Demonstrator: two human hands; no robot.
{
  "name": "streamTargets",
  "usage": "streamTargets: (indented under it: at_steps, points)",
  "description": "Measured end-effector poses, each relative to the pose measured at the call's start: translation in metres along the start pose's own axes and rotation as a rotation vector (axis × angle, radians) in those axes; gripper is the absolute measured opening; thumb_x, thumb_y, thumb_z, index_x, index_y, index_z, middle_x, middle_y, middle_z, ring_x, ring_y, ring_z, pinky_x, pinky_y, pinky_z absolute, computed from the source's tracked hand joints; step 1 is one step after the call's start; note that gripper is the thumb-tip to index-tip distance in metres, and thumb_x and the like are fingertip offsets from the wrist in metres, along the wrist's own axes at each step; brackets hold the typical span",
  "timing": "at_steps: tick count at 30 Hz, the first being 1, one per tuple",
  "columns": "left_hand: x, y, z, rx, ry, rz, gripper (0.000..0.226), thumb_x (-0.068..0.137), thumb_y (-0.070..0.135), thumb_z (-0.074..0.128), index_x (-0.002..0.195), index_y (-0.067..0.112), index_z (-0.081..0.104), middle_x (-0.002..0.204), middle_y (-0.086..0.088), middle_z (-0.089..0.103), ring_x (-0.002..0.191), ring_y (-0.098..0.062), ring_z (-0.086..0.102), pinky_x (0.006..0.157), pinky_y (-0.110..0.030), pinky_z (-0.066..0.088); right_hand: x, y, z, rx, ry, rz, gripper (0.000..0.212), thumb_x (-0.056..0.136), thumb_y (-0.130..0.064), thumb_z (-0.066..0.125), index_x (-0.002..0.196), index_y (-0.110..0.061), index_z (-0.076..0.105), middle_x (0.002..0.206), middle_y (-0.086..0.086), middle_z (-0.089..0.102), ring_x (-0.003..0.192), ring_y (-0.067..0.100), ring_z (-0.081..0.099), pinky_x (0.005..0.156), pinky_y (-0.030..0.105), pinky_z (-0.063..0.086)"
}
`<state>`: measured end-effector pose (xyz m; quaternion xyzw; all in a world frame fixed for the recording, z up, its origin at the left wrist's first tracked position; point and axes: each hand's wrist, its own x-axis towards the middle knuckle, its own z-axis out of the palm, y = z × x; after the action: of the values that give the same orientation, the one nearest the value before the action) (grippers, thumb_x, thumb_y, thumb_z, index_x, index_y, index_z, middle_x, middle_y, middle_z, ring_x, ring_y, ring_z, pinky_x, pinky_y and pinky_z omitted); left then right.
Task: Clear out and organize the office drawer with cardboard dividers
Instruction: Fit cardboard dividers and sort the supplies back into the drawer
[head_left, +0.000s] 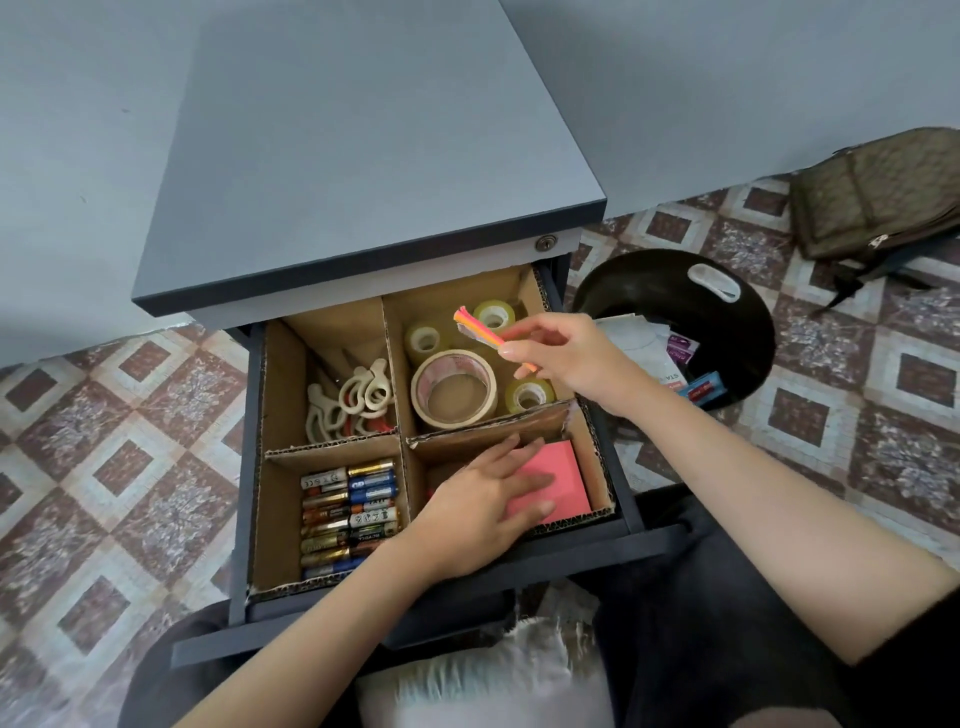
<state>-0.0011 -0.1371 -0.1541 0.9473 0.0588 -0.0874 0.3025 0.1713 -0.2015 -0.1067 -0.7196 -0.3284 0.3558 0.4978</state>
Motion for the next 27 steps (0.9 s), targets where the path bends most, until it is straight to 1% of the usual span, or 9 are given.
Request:
streamTargets:
  at_steps: [2,4,6,8,13,17,20,24,27]
  points:
    - [-0.012,-0.003,-0.004,-0.042,0.085,0.016,0.035,0.094,0.038,0.05,0.124,0.022,0.061,0.147,0.008,0.039,0.137,-0.006,0.03,0.111,-0.02,0.025,-0.004,-0.002,-0.005,0.018,-0.012,-0.003,0.019,0.079,-0.029,0.072,0.097,-0.024,0.066,0.084,0.006,0.065,0.081,0.02,0.066,0.085,0.037,0.053]
    - [-0.027,-0.008,-0.01,-0.08,0.261,0.023,0.033,0.09,0.038,0.05,0.104,0.017,0.071,0.122,0.004,0.062,0.114,-0.006,0.052,0.097,-0.023,0.042,-0.011,-0.005,-0.01,-0.024,-0.05,-0.034,0.028,0.07,-0.037,0.077,0.096,-0.03,0.066,0.087,0.003,0.066,0.085,0.02,0.065,0.086,0.039,0.051]
    - [-0.041,-0.019,-0.018,-0.074,0.497,0.012,0.035,0.088,0.035,0.047,0.091,0.013,0.073,0.104,0.002,0.068,0.099,-0.004,0.055,0.09,-0.018,0.042,-0.021,-0.008,-0.013,-0.126,-0.116,-0.047,0.039,0.063,-0.042,0.08,0.098,-0.033,0.064,0.094,0.0,0.066,0.09,0.018,0.064,0.087,0.037,0.05]
    - [-0.053,-0.035,-0.025,-0.017,0.64,-0.06,0.036,0.088,0.036,0.046,0.1,0.013,0.07,0.112,0.0,0.064,0.105,-0.005,0.05,0.095,-0.013,0.033,-0.032,-0.008,-0.015,-0.223,-0.203,-0.023,0.041,0.066,-0.033,0.081,0.103,-0.03,0.064,0.101,-0.002,0.063,0.095,0.015,0.062,0.087,0.032,0.05]
    - [-0.062,-0.054,-0.023,-0.067,0.487,-0.2,0.072,0.085,0.071,0.026,0.142,0.027,0.033,0.152,0.01,0.022,0.14,-0.005,0.015,0.114,-0.024,0.011,-0.056,-0.009,-0.004,-0.549,-0.378,-0.013,0.047,0.066,-0.042,0.081,0.109,-0.032,0.063,0.106,-0.01,0.06,0.1,0.008,0.055,0.089,0.027,0.048]
    - [-0.059,-0.054,-0.018,-0.074,0.436,-0.216,0.085,0.081,0.08,0.011,0.146,0.027,0.022,0.155,0.01,0.012,0.143,0.0,0.0,0.116,-0.021,0.001,-0.061,-0.006,0.012,-0.935,-0.467,-0.056,0.055,0.074,-0.053,0.07,0.123,-0.033,0.055,0.116,-0.008,0.053,0.112,0.012,0.045,0.089,0.025,0.035]
    - [-0.059,-0.052,-0.018,-0.085,0.416,-0.229,0.081,0.08,0.08,0.01,0.144,0.032,0.017,0.155,0.011,0.01,0.142,0.001,-0.004,0.115,-0.018,-0.003,-0.058,0.003,0.019,-1.111,-0.51,-0.046,0.058,0.08,-0.05,0.064,0.132,-0.029,0.047,0.124,0.001,0.048,0.115,0.018,0.046,0.092,0.029,0.037]
    - [-0.059,-0.051,-0.018,-0.1,0.397,-0.244,0.075,0.079,0.08,0.009,0.141,0.038,0.013,0.155,0.013,0.008,0.142,0.003,-0.007,0.116,-0.023,-0.001,-0.053,0.005,0.023,-1.265,-0.592,-0.044,0.062,0.085,-0.032,0.065,0.14,-0.03,0.038,0.121,0.007,0.046,0.111,0.024,0.049,0.081,0.028,0.038]
    - [-0.059,-0.051,-0.017,-0.097,0.39,-0.241,0.075,0.079,0.081,0.009,0.141,0.039,0.013,0.155,0.014,0.006,0.142,0.002,-0.008,0.116,-0.026,0.0,-0.051,0.005,0.025,-1.324,-0.611,-0.066,0.068,0.092,-0.014,0.053,0.148,-0.034,0.02,0.12,0.011,0.045,0.113,0.027,0.046,0.082,0.03,0.037]
